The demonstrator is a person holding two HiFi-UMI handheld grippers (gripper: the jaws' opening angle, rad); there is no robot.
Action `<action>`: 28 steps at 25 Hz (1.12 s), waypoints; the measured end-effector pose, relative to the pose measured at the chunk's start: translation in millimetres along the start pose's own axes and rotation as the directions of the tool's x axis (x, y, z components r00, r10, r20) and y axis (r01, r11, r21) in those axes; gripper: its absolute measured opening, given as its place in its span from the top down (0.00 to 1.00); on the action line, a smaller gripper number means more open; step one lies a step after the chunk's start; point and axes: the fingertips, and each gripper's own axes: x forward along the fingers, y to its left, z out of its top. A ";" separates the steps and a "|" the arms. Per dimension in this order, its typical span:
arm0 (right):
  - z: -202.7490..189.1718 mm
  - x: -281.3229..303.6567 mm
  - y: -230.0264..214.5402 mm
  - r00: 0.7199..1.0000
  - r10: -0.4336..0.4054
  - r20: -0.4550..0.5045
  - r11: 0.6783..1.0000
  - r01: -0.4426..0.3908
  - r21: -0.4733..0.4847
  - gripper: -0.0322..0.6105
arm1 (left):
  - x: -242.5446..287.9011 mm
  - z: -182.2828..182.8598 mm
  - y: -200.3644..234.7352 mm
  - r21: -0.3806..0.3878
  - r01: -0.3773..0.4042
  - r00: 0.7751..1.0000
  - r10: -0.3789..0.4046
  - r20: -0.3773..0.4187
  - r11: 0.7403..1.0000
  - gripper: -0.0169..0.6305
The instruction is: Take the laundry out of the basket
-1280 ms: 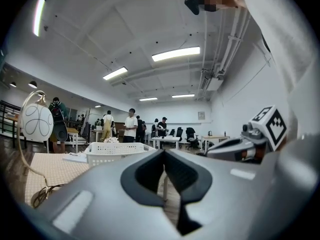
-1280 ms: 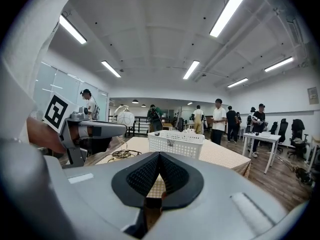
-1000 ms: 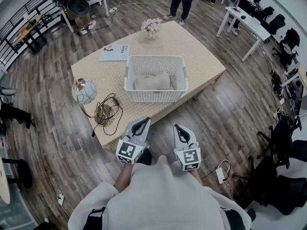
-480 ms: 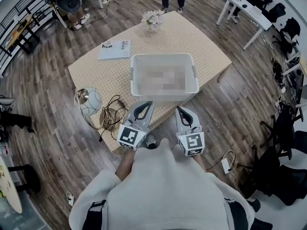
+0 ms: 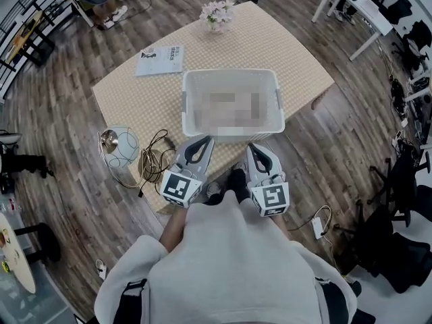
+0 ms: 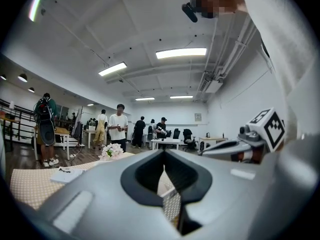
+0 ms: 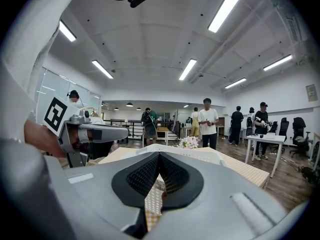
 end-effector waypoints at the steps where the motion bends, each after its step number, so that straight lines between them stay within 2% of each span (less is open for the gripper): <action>1: 0.9 5.1 -3.8 1.000 0.009 0.003 1.000 -0.009 0.005 0.95 | 5.1 -0.7 2.7 -0.002 -0.003 1.000 0.003 -0.006 1.000 0.96; 4: 7.8 21.8 -18.1 0.999 0.044 0.020 0.999 -0.044 0.013 0.95 | 25.7 1.6 10.5 0.000 -0.020 1.000 0.020 -0.013 1.000 0.96; 9: 27.6 56.3 -52.8 0.991 0.115 0.061 0.993 -0.115 0.007 0.95 | 72.3 14.7 29.8 0.027 -0.090 0.996 0.090 0.009 0.996 0.96; 17: 49.4 96.3 -115.8 0.982 0.157 0.109 0.988 -0.157 -0.008 0.95 | 124.9 29.3 57.2 0.064 -0.188 0.982 0.188 0.014 0.980 0.96; 22: 49.1 110.6 -134.2 0.978 0.177 0.111 0.984 -0.178 0.003 0.95 | 140.4 28.0 64.4 0.067 -0.218 0.976 0.219 -0.009 0.974 0.96; 28: 47.7 130.5 -135.2 0.976 0.189 0.104 0.980 -0.195 0.048 0.95 | 147.8 23.2 76.6 0.061 -0.226 0.973 0.228 -0.027 0.972 0.96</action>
